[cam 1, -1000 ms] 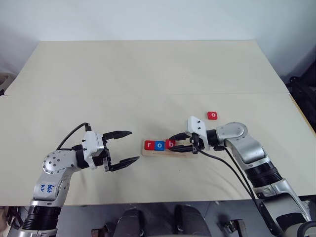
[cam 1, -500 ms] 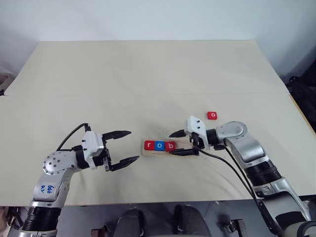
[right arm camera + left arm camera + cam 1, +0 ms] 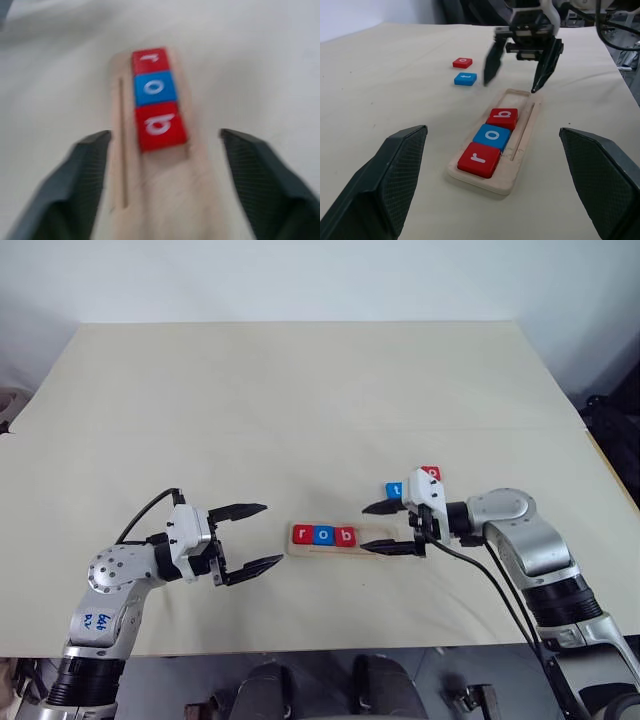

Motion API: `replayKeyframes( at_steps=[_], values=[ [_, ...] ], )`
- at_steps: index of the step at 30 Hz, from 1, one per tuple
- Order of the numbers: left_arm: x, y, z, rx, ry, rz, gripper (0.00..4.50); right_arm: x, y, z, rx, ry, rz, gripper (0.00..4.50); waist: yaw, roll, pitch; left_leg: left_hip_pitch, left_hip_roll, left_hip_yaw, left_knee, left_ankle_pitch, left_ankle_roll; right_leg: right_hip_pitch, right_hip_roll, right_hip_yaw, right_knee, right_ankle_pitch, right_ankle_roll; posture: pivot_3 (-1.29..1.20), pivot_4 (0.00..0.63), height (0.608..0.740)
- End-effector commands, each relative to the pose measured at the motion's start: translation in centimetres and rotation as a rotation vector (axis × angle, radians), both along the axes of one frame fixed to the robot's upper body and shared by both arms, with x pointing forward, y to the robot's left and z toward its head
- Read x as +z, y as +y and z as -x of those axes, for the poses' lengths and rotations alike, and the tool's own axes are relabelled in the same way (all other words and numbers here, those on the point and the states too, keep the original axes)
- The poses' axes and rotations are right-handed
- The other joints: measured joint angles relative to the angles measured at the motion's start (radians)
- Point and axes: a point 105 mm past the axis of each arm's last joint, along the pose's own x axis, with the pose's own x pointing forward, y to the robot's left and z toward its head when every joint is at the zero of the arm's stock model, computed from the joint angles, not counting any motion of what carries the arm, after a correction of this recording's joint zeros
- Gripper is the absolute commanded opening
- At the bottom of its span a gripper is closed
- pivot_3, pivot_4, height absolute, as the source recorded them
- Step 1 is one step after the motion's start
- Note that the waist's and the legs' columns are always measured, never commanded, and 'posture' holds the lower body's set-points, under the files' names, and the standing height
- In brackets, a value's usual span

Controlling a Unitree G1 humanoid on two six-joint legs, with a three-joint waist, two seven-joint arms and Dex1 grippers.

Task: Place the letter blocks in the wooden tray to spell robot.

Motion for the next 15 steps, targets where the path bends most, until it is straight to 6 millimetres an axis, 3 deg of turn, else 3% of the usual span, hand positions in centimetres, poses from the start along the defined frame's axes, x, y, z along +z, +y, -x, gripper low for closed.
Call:
replayKeyframes(
  at_steps=[1,7,15],
  values=[
    [0.4,-0.2,-0.2,-0.01,-0.022,0.002,4.5,0.2,0.5,0.3,0.016,-0.027,0.017,2.15,0.0,0.0,0.0,0.0,0.0,0.0,0.0,0.0,0.0,0.0,0.0,0.0,0.0,0.0,0.0,0.0,0.15,0.74],
    [0.6,-0.2,-0.3,-0.012,-0.026,-0.001,4.5,-0.7,1.1,-0.3,-0.01,-0.023,0.035,0.05,0.0,0.0,0.0,0.0,0.0,0.0,0.0,0.0,0.0,0.0,0.0,0.0,0.0,0.0,0.0,0.0,0.15,0.74],
    [0.6,0.0,-0.2,0.0,-0.03,-0.001,4.5,-0.9,1.9,-0.5,0.003,-0.011,0.037,0.02,-0.001,0.0,0.0,0.0,0.0,0.0,0.0,0.0,0.0,0.0,0.0,0.0,0.0,0.0,0.0,0.0,0.15,0.74]
  ],
)
